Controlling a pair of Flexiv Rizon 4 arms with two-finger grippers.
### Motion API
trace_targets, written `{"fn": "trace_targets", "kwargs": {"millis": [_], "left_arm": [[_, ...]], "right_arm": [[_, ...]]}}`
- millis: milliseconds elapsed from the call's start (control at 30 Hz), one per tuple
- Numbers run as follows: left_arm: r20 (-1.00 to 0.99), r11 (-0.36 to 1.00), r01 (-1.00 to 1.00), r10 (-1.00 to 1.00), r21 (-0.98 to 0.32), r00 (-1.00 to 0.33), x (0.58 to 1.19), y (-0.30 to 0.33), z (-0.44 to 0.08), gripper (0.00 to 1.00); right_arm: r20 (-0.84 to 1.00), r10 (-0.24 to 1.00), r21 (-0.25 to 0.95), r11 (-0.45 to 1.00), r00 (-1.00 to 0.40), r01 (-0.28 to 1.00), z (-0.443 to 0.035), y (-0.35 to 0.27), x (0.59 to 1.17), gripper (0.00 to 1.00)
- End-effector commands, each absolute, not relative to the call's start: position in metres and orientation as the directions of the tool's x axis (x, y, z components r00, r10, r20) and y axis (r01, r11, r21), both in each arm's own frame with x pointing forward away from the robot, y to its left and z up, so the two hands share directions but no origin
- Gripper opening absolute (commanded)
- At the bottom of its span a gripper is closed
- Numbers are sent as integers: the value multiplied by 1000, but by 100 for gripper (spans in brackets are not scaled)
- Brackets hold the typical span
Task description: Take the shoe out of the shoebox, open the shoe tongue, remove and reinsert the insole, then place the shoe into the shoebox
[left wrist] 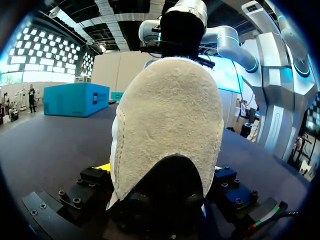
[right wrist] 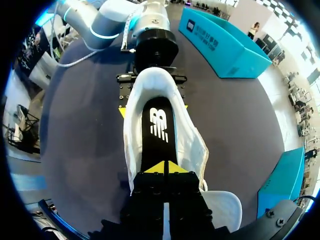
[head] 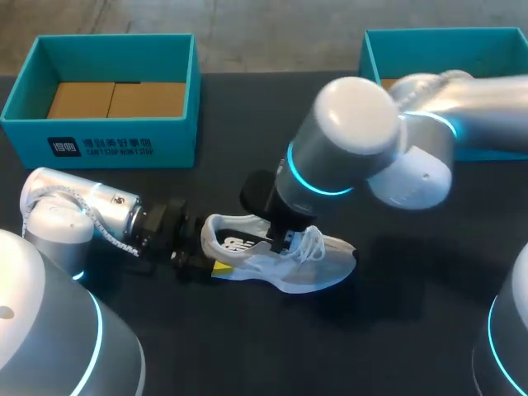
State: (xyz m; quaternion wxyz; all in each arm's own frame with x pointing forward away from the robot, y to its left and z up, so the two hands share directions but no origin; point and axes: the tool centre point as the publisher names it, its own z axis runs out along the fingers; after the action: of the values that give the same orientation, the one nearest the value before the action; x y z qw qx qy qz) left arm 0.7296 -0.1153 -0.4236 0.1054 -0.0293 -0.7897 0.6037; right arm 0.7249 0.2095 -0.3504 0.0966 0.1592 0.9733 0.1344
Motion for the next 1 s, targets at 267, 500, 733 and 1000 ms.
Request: {"fn": "trace_targets", "kwargs": {"millis": [267,500,733,1000], "left_arm": [[131,269,-81,172,-960,-976,730,-112,-427,0],[131,269,-81,172,-960,-976,730,-112,-427,0],[131,269,-81,172,-960,-976,730,-112,-427,0],[131,269,-81,172,-960,-976,730,-112,-427,0]], "right_arm": [[-160,369,161,925,-916,344,-376,221,728,0],[-162,368,155,926,-915,345,-382,214,734,0],[-145,353,144,932,-924,334,-389,205,741,0],[-136,341,128,937,-930,325,-399,201,747,0]]}}
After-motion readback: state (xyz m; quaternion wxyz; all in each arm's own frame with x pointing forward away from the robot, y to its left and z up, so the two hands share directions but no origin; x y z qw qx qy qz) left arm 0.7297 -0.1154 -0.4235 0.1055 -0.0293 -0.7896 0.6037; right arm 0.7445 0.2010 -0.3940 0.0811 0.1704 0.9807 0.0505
